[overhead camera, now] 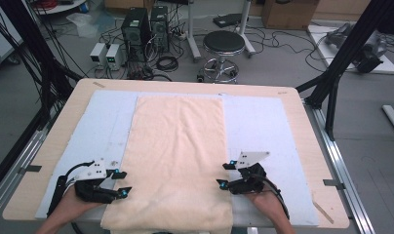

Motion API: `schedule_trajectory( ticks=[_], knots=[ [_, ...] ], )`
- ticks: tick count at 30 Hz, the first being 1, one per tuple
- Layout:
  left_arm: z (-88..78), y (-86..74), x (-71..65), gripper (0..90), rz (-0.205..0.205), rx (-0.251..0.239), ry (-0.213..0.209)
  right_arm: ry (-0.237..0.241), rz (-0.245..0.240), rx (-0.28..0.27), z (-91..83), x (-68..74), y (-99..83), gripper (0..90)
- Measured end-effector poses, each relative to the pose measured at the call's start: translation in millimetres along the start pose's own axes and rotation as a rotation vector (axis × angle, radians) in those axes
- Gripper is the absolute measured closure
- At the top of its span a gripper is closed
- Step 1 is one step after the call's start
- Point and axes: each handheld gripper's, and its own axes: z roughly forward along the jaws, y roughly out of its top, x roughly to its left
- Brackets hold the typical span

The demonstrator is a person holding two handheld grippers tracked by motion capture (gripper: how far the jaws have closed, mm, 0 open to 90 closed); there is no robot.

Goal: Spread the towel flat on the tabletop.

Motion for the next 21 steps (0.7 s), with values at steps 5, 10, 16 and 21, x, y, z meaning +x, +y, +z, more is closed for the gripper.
schedule_trajectory(
  ticks=[5,10,16,21],
  knots=[
    [4.0,20.2,7.3,40.3,-0.014,-0.084,0.017,-0.04,0.034,-0.049,-10.6,-6.9,7.6,32.5],
    [11.0,34.0,17.0,38.2,-0.03,-0.138,0.054,-0.077,0.046,-0.053,-14.1,-17.0,17.0,29.1],
    [9.6,37.9,28.8,37.8,-0.075,-0.165,0.082,-0.099,0.056,-0.078,-12.9,-27.3,30.3,25.9],
    [6.8,40.9,40.4,37.7,-0.111,-0.2,0.11,-0.103,0.057,-0.12,-12.7,-33.5,41.1,25.4]
  ],
)
